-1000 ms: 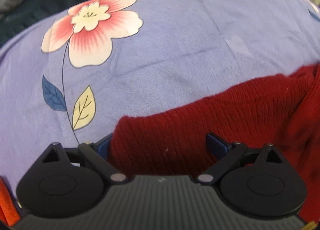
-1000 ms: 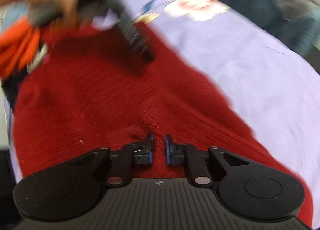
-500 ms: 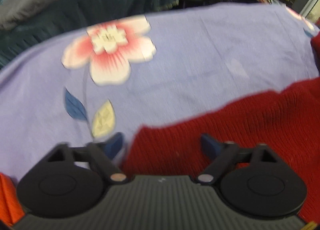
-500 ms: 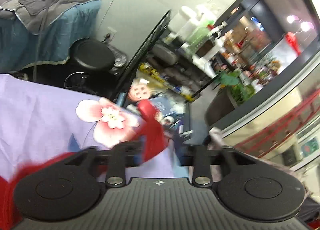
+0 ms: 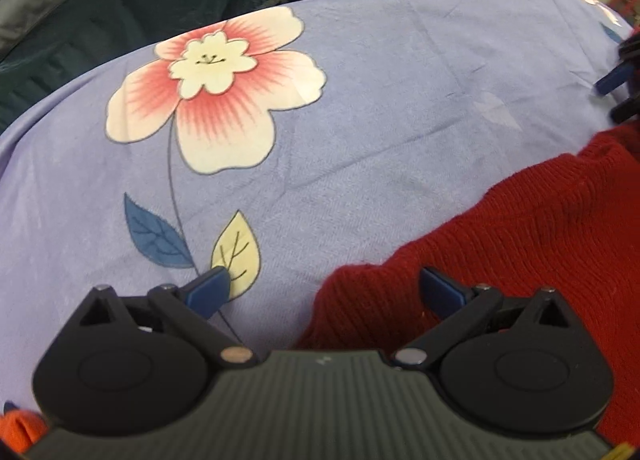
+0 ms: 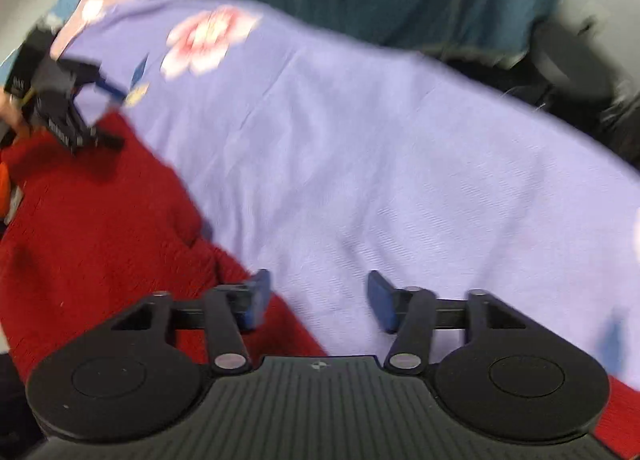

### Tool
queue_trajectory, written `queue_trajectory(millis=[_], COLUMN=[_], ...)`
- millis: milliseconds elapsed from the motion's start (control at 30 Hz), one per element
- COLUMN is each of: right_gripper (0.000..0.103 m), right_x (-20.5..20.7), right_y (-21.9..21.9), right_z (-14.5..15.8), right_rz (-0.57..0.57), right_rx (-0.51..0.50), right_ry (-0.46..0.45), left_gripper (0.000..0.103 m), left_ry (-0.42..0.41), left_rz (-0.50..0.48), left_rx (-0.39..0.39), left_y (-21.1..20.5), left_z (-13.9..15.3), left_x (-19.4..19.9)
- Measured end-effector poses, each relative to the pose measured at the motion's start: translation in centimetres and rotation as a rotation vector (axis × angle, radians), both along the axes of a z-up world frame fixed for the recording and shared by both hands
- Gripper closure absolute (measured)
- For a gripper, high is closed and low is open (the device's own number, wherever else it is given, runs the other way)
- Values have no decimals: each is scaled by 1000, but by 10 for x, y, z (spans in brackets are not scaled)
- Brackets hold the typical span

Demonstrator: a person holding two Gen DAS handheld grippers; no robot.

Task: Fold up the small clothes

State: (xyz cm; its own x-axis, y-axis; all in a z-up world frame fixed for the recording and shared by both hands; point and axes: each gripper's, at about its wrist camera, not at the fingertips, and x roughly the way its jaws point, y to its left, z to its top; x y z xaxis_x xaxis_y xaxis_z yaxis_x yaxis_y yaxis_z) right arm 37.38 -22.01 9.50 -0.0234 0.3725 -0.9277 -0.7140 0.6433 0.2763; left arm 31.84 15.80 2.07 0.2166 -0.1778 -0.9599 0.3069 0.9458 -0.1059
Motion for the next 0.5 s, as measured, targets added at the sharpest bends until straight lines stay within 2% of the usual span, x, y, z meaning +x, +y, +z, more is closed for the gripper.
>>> queue_trajectory(millis=[100,167,233,267,333,367,400,433,467,500], right_gripper=[27,22,14,14,17,21,37,49,53,63], right_x=[8,4,-3,-5,-5,-10,-13,-17,-21,-25], right_y=[24,30,36,39,40,41,41,41,39,37], right_z=[-19,-27,-31,-31,-31,-30,-29,-26,-23,-19], right_rz=[58,69,87,103,103,111,129,142,134,121], right_rx=[10,12,26,19,13,12,7,-3,-3,18], right_ry=[86,152,160,139,152,175,181,181,181,180], left_gripper=[0,0,2,5,23,27,41,56,62,65], left_ry=[23,55,28,21,16,11,8,11,13,3], left_rz=[-64,-83,-85,-86,-85,-90,-101,-115,-126,-135], left_rx=[-37,-37,-62,-76,-115,-116,-108,-106,-111,-114], left_y=[-4,-8,-12,-15,-23,-29,-34,-38,-41,-42], left_z=[-3,-10,-10,-9,-4,-1,2,5,8,13], left_x=[-5,-6,-9,-9,-12,-13,-15,-16,-19,-23])
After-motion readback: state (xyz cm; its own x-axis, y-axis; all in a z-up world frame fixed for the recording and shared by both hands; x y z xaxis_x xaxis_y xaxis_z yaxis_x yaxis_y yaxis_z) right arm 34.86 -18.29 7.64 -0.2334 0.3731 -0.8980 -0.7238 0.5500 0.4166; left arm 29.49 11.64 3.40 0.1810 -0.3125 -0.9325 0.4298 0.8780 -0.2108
